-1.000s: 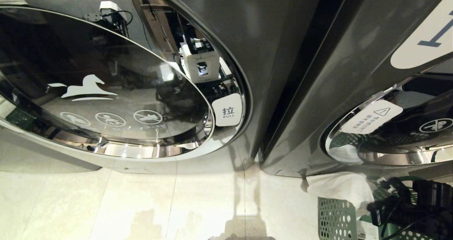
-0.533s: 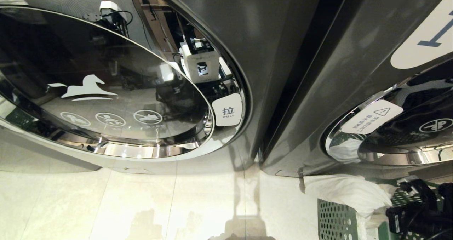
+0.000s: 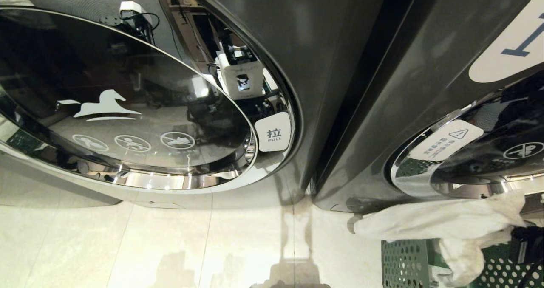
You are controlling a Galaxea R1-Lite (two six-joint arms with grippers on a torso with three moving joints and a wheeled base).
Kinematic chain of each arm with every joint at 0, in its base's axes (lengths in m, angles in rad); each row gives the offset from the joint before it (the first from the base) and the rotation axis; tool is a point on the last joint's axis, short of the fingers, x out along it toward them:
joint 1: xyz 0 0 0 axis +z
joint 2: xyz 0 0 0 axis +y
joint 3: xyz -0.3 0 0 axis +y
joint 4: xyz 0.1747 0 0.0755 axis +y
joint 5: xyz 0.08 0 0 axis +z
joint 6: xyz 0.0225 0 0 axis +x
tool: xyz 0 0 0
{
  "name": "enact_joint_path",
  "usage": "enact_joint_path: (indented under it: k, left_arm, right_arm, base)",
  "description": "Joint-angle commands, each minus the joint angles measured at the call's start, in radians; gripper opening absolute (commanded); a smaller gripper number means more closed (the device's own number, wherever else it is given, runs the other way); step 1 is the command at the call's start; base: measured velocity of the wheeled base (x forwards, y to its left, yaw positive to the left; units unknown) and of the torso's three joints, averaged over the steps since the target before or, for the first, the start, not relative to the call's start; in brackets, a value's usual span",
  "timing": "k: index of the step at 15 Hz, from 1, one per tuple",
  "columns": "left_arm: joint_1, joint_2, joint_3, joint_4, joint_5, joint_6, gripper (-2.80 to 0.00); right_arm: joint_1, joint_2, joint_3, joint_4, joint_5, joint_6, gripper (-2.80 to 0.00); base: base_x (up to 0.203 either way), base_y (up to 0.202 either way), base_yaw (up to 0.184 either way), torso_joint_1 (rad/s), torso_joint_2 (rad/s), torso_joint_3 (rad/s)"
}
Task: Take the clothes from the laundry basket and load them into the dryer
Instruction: Take the clothes out of the basket
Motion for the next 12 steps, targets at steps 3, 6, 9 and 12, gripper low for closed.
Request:
enact_joint_path:
  k: [3,6,9,12]
  left_arm:
    - [0.0,0.0,0.0,0.0,0.0,0.0,-2.8]
    - [0.0,0.0,0.0,0.0,0.0,0.0,-2.8]
    - [0.0,0.0,-0.002,0.0,0.0,0.0,-2.8]
    - [0.0,0.0,0.0,0.0,0.0,0.0,-2.8]
  right_arm:
    - [0.007,-0.333,-0.013,-0.004,-0.013,0.007,-2.8]
    - [0.02,-0.555,0.011,0.043,-0.016,0.01,-2.8]
    - [0.025,-0.833,0.001,0.252,-0.02,0.013,-2.8]
    - [0.1,-0.994,-0.033,0.445,-0.201,0.02,-2.8]
  base:
    - [0.0,0.0,0.0,0.0,0.0,0.0]
    - [0.0,0.0,0.0,0.0,0.0,0.0]
    - [0.0,0.0,0.0,0.0,0.0,0.0]
    - [0.0,0.0,0.0,0.0,0.0,0.0]
